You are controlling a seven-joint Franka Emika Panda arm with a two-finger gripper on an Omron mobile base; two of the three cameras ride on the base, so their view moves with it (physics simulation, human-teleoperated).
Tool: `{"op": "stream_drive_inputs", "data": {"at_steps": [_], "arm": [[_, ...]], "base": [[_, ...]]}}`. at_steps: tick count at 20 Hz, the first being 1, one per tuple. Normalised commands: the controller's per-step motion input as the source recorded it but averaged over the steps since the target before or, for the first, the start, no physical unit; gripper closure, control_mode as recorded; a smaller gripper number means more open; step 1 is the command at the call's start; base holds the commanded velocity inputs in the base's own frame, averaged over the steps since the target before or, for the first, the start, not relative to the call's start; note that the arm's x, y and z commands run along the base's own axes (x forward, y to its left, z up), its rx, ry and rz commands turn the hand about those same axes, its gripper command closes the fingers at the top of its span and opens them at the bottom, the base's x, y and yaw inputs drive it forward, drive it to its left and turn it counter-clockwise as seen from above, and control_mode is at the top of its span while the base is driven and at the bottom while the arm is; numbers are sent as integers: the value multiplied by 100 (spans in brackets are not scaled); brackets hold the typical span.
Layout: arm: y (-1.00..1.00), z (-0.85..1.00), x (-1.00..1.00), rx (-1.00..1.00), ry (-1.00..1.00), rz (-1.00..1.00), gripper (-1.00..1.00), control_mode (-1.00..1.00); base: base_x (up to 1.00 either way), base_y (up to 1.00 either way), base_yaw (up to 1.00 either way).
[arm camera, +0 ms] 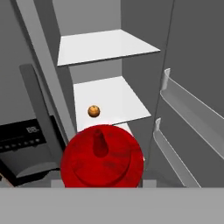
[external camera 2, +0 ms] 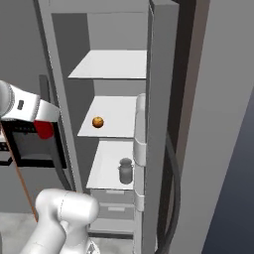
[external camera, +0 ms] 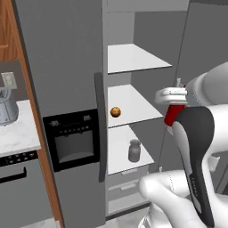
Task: Place the mayonnaise and ketchup from the counter to the top shelf of the fridge. If the existing items in the fridge are on the top shelf, move them to other shelves.
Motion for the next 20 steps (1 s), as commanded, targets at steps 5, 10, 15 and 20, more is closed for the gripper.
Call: {"op": "stream_drive_inputs", "data": {"at_steps": [5,10,15,20], "arm": [[0,0,0,0,0,0,100,100],[0,0,0,0,0,0,100,100],[-5,7,5,0,-3,0,100,-100],[-22,49,28,-1,-20,0,100,-100]], "base": [[63,-1,0],[45,-18,0],[17,-28,0],[0,0,0]]}}
